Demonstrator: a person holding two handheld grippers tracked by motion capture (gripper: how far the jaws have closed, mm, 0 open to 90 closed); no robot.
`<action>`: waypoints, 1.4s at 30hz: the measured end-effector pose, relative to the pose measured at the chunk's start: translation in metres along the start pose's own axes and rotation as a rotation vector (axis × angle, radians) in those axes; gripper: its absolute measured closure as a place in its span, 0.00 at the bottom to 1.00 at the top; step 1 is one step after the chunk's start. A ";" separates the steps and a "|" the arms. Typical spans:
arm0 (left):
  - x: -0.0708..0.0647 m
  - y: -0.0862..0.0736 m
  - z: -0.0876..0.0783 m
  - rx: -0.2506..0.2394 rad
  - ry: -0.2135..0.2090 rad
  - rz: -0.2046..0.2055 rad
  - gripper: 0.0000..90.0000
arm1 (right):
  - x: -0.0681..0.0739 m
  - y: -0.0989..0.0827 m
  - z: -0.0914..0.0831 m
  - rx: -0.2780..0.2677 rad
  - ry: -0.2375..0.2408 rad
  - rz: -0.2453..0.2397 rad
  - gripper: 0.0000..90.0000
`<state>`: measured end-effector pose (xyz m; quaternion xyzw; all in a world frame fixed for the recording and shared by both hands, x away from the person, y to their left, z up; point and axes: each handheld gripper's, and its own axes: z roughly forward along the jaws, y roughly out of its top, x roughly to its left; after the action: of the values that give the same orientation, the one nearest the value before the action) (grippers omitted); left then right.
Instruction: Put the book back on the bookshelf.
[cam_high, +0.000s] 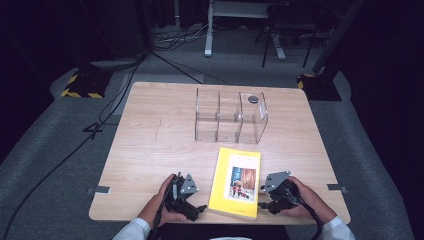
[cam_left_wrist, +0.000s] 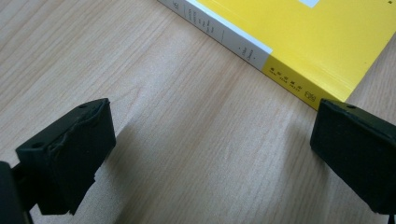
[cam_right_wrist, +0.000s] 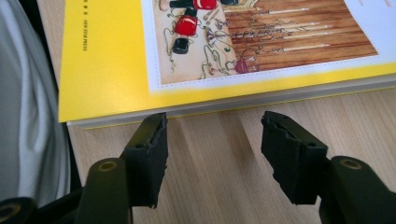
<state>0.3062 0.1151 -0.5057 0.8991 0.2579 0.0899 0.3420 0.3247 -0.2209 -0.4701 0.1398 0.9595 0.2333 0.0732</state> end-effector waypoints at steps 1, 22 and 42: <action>0.000 0.000 0.000 0.000 0.000 0.000 0.01 | 0.000 0.002 0.001 0.013 -0.003 0.006 0.47; 0.000 -0.001 -0.004 0.010 0.011 -0.018 0.03 | -0.007 -0.008 0.006 -0.178 0.074 0.094 0.42; -0.067 0.044 0.015 -0.067 -0.083 0.128 0.21 | -0.006 0.007 -0.005 -0.330 0.095 0.161 0.43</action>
<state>0.2721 0.0437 -0.4871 0.9048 0.1820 0.0828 0.3760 0.3313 -0.2191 -0.4619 0.1911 0.8964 0.3988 0.0308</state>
